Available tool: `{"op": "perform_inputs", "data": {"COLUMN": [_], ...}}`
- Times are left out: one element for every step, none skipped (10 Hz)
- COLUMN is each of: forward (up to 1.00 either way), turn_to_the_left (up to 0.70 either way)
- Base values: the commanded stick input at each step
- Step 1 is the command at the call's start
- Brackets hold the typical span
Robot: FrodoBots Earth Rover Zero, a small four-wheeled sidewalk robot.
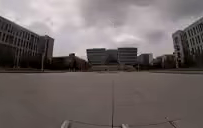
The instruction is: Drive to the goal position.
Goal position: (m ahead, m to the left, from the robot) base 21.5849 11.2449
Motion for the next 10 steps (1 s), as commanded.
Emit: {"op": "perform_inputs", "data": {"forward": [1.00, 1.00, 1.00, 1.00, 1.00, 1.00, 1.00, 1.00, 1.00, 1.00], "turn_to_the_left": [-0.03, -0.05, -0.02, -0.02, -0.05, -0.05, -0.01, 0.00, 0.00, 0.00]}}
